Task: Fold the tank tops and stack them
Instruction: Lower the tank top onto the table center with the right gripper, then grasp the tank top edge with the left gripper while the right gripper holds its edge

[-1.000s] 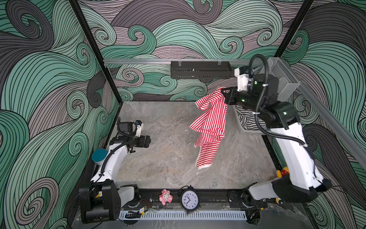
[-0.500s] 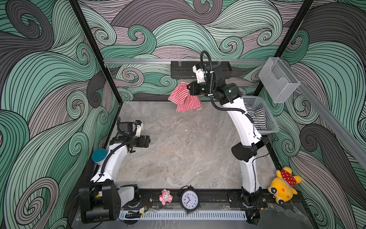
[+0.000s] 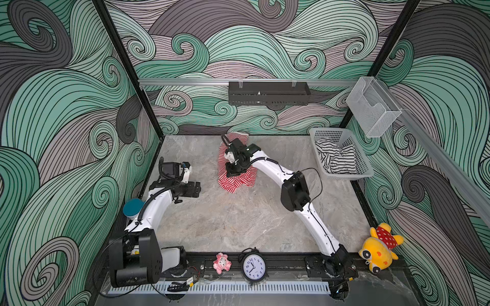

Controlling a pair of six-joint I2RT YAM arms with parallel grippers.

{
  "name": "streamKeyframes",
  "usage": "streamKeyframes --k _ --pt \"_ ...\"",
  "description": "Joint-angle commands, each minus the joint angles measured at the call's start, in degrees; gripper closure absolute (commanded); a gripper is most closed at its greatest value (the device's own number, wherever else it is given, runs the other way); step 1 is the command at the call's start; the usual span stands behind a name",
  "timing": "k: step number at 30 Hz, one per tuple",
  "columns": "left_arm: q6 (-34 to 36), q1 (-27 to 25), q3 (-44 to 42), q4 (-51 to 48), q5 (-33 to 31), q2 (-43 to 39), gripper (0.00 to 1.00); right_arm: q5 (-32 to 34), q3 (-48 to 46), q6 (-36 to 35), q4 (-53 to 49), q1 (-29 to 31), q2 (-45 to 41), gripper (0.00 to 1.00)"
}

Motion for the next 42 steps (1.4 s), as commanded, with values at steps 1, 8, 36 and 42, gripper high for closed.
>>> streamKeyframes --k 1,8,36,42 --pt "0.45 0.13 2.01 -0.67 1.24 2.05 0.04 -2.46 5.80 1.95 -0.50 0.08 -0.26 1.00" --pt "1.89 -0.28 3.22 -2.27 7.42 6.01 0.04 5.30 2.00 1.55 -0.20 -0.02 -2.52 0.46" --pt "-2.70 -14.34 11.33 -4.09 8.99 24.18 0.17 3.32 -74.57 31.13 50.58 -6.38 -36.29 0.68" --pt "-3.57 -14.79 11.17 -4.19 9.08 23.74 0.17 1.97 -75.23 32.80 52.59 -6.20 -34.74 0.71"
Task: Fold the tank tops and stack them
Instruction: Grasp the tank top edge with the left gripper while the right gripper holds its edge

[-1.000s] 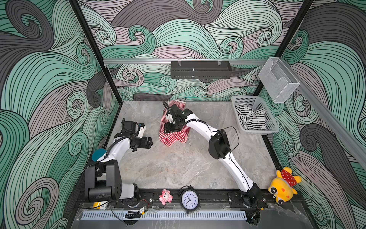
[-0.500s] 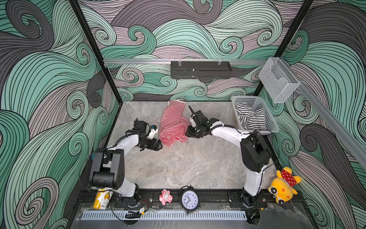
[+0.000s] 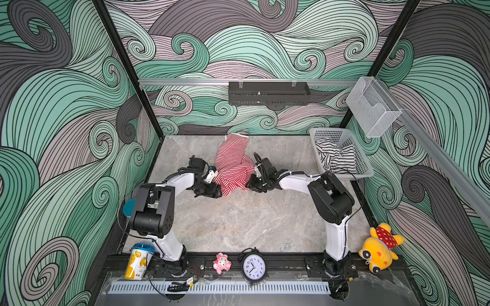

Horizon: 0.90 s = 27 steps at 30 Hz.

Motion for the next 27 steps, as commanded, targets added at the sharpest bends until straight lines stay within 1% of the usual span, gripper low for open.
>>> streamKeyframes --k 1,5,10,14,17,27 --pt "-1.40 -0.96 1.39 -2.13 -0.74 -0.07 0.17 -1.28 -0.95 2.63 2.35 0.07 1.12 0.72" --pt "-1.84 -1.41 1.46 -2.22 -1.69 0.11 0.17 -1.29 -2.14 3.00 2.65 0.12 0.07 0.75" --pt "-2.03 -2.02 1.28 -2.18 -2.16 -0.16 0.17 -1.15 -4.23 3.84 3.70 0.40 -1.85 0.75" --pt "-2.30 -2.20 1.03 -2.05 -2.79 -0.64 0.17 -0.75 -4.67 4.18 3.59 0.79 -1.44 0.75" --pt "-2.31 -2.20 0.79 -1.87 -3.23 -1.10 0.17 -1.18 -4.04 5.08 3.70 1.01 -0.11 0.70" --pt "-2.31 -2.21 0.31 -1.87 -4.47 -2.53 0.16 3.43 -3.86 5.33 -1.96 2.44 -2.43 0.69"
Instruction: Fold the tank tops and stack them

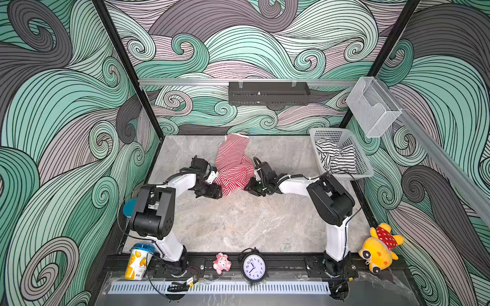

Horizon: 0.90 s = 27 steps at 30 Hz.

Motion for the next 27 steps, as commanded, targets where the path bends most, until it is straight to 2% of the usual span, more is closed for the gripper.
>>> streamKeyframes --k 1,12,27 --pt "-0.54 -0.35 0.35 -1.46 -0.91 -1.89 0.16 3.87 0.23 1.05 -6.33 0.72 -1.38 0.69" --pt "-0.67 -0.35 0.15 -1.28 -1.30 -2.25 0.16 8.22 3.20 1.52 -9.50 0.65 2.41 0.71" --pt "-0.54 -0.35 -0.59 -0.31 -2.44 -2.95 0.15 15.07 13.57 -6.61 -26.56 3.76 6.31 0.75"
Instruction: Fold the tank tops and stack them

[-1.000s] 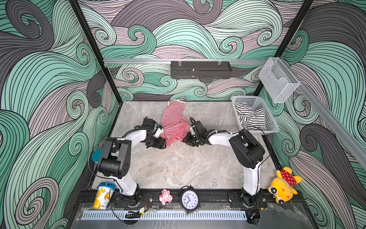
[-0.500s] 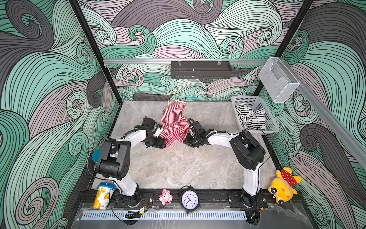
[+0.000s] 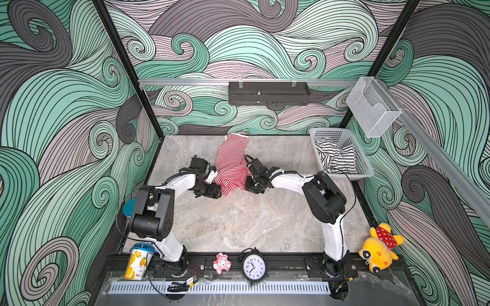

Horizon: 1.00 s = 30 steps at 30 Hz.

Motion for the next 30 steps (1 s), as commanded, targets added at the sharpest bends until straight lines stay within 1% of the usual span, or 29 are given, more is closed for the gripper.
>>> streamKeyframes --k 1,11,17,21,28,30 --pt "-0.37 -0.33 -0.11 -0.50 -0.87 -1.68 0.16 4.03 0.41 -1.92 -8.00 0.76 1.93 0.74" --pt "-0.45 -0.33 -0.43 -0.06 -1.00 -1.57 0.15 5.68 3.23 -2.30 -10.08 0.83 4.19 0.73" --pt "-0.10 -0.33 -1.16 0.19 -1.05 -1.86 0.15 5.41 5.63 -2.48 -11.31 0.89 6.38 0.73" --pt "0.08 -0.33 -1.56 0.32 -1.05 -2.01 0.15 6.07 6.78 -3.04 -12.76 0.98 7.18 0.75" --pt "0.39 -0.33 -2.38 0.67 -1.22 -2.95 0.15 9.81 8.71 -5.78 -18.31 2.29 7.35 0.78" --pt "0.43 -0.33 -2.44 0.72 -1.23 -3.18 0.15 9.97 9.11 -6.24 -18.77 2.37 7.75 0.80"
